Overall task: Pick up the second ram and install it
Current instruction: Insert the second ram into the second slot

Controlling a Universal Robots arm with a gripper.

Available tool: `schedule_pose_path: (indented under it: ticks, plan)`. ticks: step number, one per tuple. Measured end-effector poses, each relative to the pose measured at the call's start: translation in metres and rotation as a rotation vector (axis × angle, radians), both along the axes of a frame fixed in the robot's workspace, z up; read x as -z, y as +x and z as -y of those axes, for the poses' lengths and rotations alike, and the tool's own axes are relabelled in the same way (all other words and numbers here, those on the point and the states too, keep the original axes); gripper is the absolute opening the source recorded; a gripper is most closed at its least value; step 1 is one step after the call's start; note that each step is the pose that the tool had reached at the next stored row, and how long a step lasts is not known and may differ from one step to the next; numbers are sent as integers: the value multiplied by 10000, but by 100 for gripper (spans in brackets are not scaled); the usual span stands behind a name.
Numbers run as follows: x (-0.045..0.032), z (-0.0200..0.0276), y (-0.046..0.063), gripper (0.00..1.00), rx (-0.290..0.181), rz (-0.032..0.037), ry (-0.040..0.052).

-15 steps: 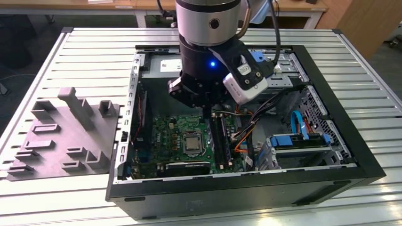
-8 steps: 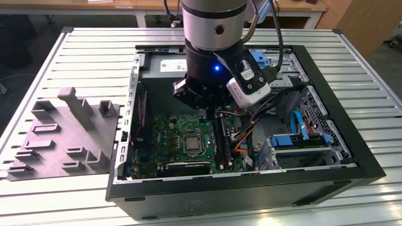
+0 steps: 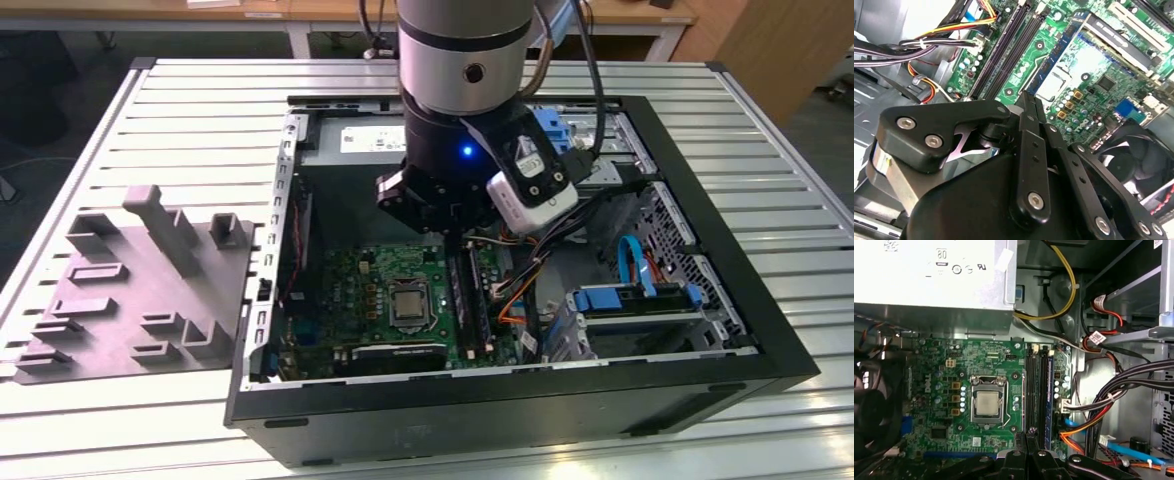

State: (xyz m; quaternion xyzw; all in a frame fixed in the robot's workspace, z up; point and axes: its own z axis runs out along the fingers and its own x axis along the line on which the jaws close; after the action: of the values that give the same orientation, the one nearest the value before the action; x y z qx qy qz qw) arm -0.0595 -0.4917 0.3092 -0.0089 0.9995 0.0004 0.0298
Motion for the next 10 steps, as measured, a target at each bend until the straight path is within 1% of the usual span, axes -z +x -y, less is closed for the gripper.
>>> schedule_pose_path:
  ticks: [2, 5, 6, 7, 10]
  plan:
    - [20, -8, 11, 11, 20, -1, 78]
    - [52, -11, 21, 11, 83, 0, 241]
    - [68, -12, 25, 11, 115, 1, 281]
    - [86, -12, 28, 11, 147, 2, 305]
    - [139, -12, 41, 11, 230, 2, 339]
